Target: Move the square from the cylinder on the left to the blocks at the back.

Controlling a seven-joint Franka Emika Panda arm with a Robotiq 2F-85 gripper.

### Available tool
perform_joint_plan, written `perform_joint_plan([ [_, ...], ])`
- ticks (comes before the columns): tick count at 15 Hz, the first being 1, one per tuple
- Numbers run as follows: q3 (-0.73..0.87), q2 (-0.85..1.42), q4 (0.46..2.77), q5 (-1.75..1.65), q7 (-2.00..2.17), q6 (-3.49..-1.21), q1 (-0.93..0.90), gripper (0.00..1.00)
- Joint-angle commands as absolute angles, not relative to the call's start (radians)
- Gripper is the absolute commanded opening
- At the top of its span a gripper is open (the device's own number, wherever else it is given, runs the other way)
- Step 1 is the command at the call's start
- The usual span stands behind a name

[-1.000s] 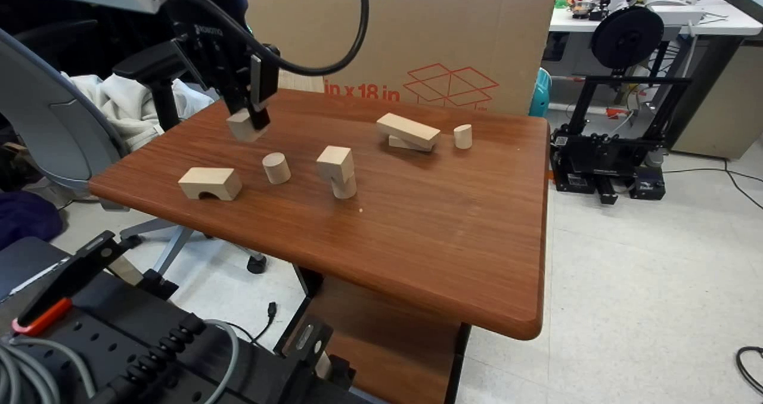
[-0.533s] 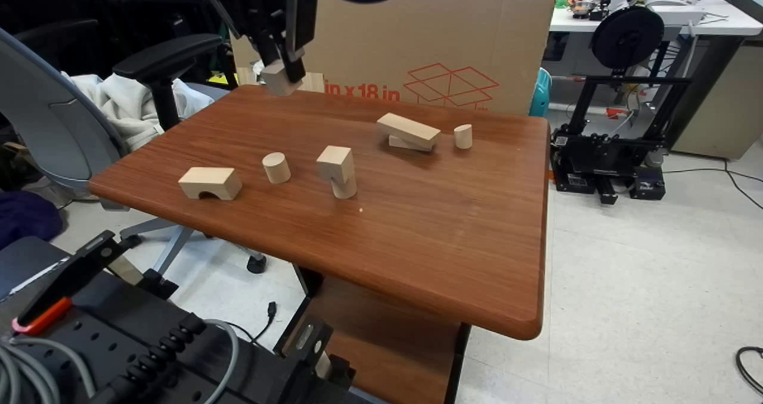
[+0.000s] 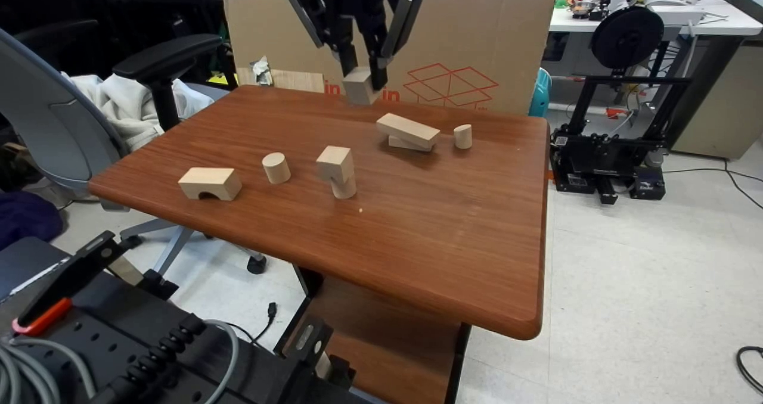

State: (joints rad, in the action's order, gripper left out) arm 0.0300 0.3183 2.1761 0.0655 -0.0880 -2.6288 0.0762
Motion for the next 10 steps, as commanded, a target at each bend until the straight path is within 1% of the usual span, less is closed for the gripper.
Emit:
perform_joint_plan([
  [1, -0.020, 0.398, 2.077, 0.175, -0.236, -2.598, 0.164, 0.10],
  [4, -0.044, 0.464, 2.010, 0.226, -0.306, -2.575, 0.211, 0.10],
  [10, -0.054, 0.574, 1.893, 0.216, -0.314, -2.497, 0.238, 0.10],
])
